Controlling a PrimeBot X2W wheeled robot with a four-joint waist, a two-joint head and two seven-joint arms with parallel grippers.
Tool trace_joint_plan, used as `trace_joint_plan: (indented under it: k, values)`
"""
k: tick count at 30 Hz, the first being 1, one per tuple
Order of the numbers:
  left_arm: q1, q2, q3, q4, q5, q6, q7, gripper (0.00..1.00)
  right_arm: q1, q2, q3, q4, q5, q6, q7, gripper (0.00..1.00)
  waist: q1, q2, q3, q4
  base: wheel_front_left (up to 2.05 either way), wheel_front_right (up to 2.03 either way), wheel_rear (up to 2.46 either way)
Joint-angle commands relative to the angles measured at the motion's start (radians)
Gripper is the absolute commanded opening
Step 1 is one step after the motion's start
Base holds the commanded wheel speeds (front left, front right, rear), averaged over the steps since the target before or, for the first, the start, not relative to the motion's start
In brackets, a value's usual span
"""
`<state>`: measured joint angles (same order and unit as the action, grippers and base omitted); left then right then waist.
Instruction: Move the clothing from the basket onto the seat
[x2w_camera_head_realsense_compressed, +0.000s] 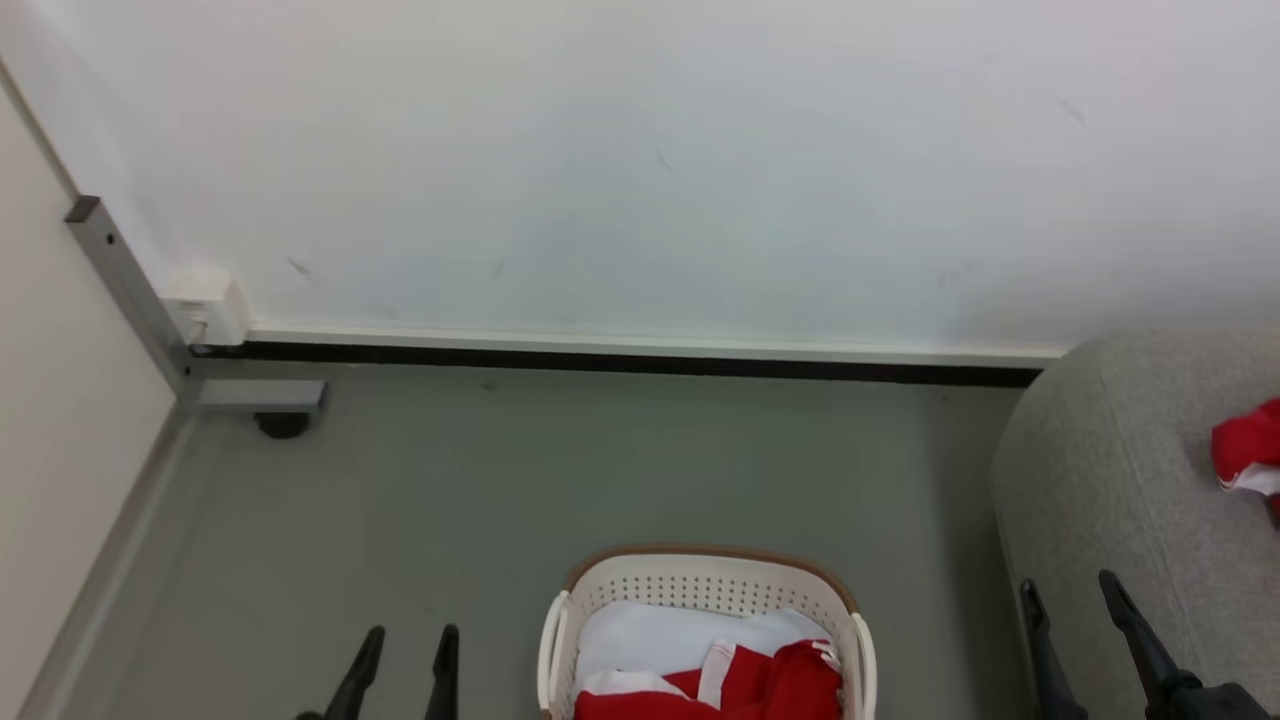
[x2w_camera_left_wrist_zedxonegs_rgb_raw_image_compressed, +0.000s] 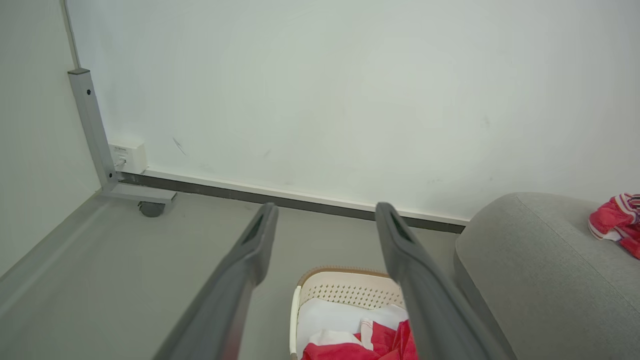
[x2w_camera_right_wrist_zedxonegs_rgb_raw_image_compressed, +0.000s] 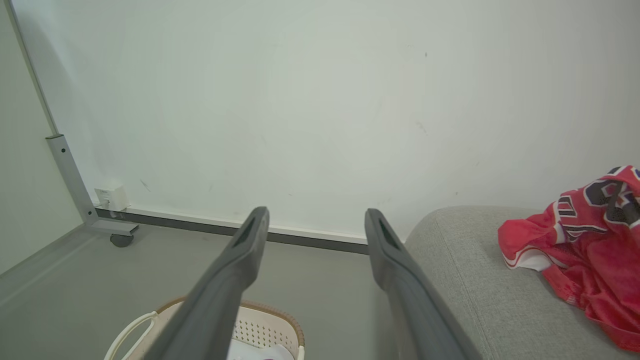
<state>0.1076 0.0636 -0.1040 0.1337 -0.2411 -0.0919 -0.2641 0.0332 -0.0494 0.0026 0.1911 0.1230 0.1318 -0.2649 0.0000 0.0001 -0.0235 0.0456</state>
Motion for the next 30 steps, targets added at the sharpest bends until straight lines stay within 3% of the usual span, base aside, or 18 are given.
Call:
trace_joint_plan:
  k: [1,7,12,18,25,30]
  values:
    - [-0.021,-0.002,0.003,0.001,0.019,-0.007,-0.001,1.00,-0.019,-0.002,0.002,-0.006,0.002,-0.002,0.001,1.00,0.0000,-0.0001,0.032,-0.030,0.00,0.00,0.00]
    - [-0.135,0.018,-0.008,-0.012,0.038,-0.030,-0.001,1.00,-0.091,-0.002,0.016,-0.046,0.020,-0.002,0.001,1.00,0.0000,-0.0001,0.211,-0.112,0.00,0.00,0.00]
    - [-0.272,0.059,-0.070,0.020,0.042,-0.038,-0.001,1.00,-0.165,-0.002,0.008,-0.079,0.050,-0.002,0.001,1.00,0.0000,-0.0001,0.366,-0.177,0.00,0.00,0.00]
    - [-0.486,0.142,-0.237,0.096,0.020,-0.037,0.014,1.00,-0.252,-0.001,-0.010,-0.128,0.095,-0.002,0.001,1.00,0.0000,-0.0001,0.548,-0.222,0.00,0.00,0.00]
    - [-0.742,0.225,-0.472,0.214,0.038,-0.037,0.179,1.00,-0.360,-0.001,-0.033,-0.203,0.155,-0.002,0.001,1.00,0.0000,-0.0001,0.763,-0.254,0.00,0.00,0.00]
    - [-0.852,0.272,-0.579,0.306,0.086,-0.037,0.288,1.00,-0.395,-0.001,-0.020,-0.226,0.169,-0.002,0.001,1.00,0.0000,-0.0001,0.843,-0.266,0.00,0.00,0.00]
